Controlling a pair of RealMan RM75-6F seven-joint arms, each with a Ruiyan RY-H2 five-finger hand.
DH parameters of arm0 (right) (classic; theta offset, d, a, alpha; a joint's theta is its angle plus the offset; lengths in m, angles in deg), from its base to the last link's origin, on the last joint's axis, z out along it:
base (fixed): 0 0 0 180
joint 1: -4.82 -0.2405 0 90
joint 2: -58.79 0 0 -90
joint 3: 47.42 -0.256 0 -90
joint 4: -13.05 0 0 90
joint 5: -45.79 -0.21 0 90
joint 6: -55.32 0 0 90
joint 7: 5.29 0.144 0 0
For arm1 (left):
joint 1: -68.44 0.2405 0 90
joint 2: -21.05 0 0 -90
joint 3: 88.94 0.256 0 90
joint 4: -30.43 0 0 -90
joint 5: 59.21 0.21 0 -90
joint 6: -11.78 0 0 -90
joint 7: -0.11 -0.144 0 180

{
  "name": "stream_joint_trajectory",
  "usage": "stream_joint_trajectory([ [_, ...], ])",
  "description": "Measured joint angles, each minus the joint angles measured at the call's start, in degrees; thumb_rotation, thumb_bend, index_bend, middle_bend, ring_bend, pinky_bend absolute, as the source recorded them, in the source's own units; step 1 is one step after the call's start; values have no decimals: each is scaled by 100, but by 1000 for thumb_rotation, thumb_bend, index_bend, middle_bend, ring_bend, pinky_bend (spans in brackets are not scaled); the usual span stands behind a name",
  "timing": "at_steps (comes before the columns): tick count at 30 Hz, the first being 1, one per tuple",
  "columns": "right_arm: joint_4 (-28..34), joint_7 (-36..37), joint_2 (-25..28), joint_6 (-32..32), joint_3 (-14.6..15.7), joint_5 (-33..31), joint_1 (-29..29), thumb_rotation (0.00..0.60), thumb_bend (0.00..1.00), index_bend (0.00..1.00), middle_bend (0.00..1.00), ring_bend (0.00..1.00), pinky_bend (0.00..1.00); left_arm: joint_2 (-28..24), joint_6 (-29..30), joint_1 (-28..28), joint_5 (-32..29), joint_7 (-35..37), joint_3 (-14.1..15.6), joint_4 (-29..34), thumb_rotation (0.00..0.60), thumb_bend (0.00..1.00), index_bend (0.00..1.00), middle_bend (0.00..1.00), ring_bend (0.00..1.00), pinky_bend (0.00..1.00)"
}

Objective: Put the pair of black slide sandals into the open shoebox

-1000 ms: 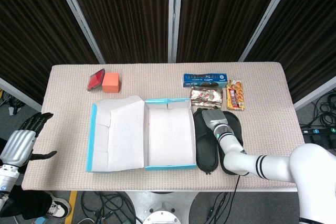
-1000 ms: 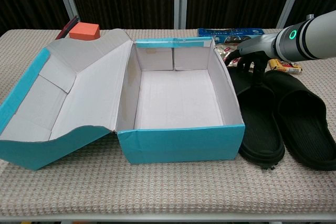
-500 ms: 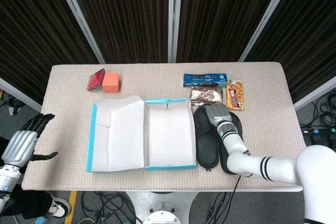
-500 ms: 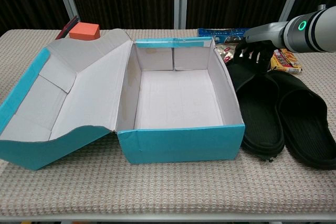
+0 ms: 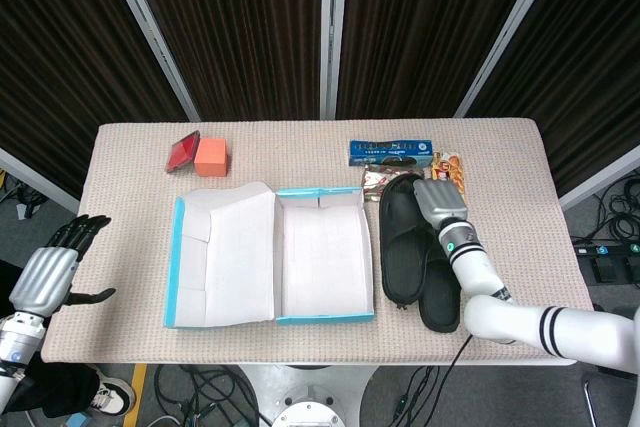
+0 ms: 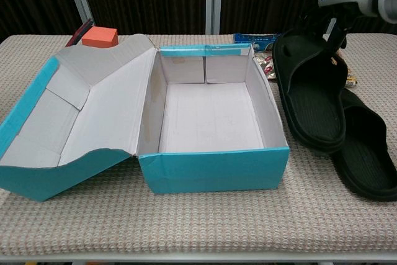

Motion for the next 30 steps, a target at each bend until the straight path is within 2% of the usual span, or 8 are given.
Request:
stream_joint_trajectory([
  [9,1102,843,1262,575,-491,1303,698,600,230,506,477,380,568,-2,59,-13,60,-169,-7,139,600,0,80,81,0,117],
  [15,1444,1773,1473,787,-828,2136,1156,600,232,529,499,396,581,33,230,24,83,-262,-55,150,600,0,80,81,0,117],
  [19,1323,2507,1110,820,-975,2557,1354,600,228,533,502,399,584,23,254,45,23,-364,-76,182,600,0,80,81,0,117],
  [23,882,3409,400,653,-1100,2805,1467,600,228,533,502,397,584,-5,282,71,13,-397,-72,192,600,0,80,81,0,116],
  [26,404,4248,-155,429,-1215,3085,1519,600,230,533,501,397,583,-15,309,93,2,-356,-73,164,600,0,80,81,0,116],
  [30,-411,5463,-933,145,-1353,3835,1549,600,198,533,502,399,583,-26,353,128,-13,-287,-76,104,600,0,80,81,0,116],
])
